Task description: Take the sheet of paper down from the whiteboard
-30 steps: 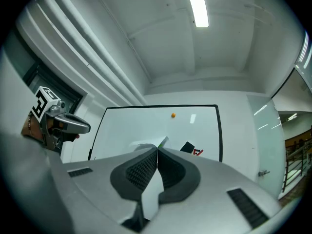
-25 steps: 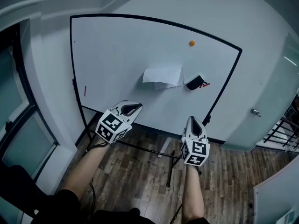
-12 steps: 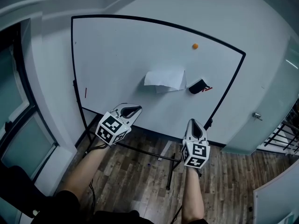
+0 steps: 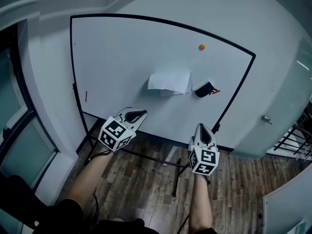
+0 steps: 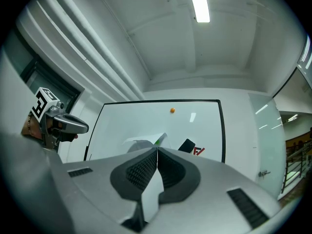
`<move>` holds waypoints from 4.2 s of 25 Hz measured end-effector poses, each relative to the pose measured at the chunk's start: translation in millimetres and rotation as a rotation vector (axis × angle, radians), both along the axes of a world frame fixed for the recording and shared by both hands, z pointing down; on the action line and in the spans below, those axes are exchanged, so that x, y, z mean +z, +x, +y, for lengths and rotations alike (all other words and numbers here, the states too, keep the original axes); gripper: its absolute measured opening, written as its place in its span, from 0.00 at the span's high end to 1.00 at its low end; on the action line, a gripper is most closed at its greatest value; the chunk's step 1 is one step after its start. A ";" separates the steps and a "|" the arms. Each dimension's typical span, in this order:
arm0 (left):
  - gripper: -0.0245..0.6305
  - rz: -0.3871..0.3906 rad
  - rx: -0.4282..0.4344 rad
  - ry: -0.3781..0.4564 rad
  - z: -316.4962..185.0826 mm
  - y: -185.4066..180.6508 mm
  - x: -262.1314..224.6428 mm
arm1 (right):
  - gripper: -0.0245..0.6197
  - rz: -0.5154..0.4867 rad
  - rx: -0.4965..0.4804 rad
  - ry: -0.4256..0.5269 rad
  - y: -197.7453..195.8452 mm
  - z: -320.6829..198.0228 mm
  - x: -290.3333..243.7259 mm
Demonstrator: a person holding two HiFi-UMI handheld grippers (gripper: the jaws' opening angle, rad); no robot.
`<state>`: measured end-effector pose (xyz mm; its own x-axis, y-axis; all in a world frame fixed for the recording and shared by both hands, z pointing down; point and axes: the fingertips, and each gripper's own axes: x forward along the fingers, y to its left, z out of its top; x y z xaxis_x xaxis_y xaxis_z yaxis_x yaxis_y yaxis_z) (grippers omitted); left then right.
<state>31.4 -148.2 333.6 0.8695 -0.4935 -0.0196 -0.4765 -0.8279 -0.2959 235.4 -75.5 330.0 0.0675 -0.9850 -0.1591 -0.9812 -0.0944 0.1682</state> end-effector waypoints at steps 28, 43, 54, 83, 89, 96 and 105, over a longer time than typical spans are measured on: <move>0.93 0.005 0.100 -0.094 -111.2 39.5 16.5 | 0.92 -0.066 0.079 -0.084 4.8 -106.0 19.6; 0.91 -0.017 0.096 -0.027 -155.7 67.3 7.6 | 0.92 -0.099 0.069 -0.072 20.8 -150.2 18.9; 0.68 -0.131 -0.074 0.058 -181.6 84.0 7.4 | 0.92 -0.114 -0.035 -0.069 41.5 -185.2 19.6; 0.68 -0.239 -0.202 0.170 -179.8 129.4 -6.1 | 0.92 -0.105 -0.105 -0.091 65.2 -183.7 33.1; 0.68 -0.260 -0.246 0.172 -180.7 133.5 5.1 | 0.92 -0.107 -0.132 -0.093 67.3 -183.5 35.3; 0.64 -0.284 -0.296 0.179 -177.3 134.6 13.2 | 0.92 -0.113 -0.161 -0.105 72.6 -181.3 40.6; 0.61 -0.320 -0.373 0.182 -180.3 133.9 28.3 | 0.92 -0.107 -0.201 -0.122 76.0 -179.8 49.0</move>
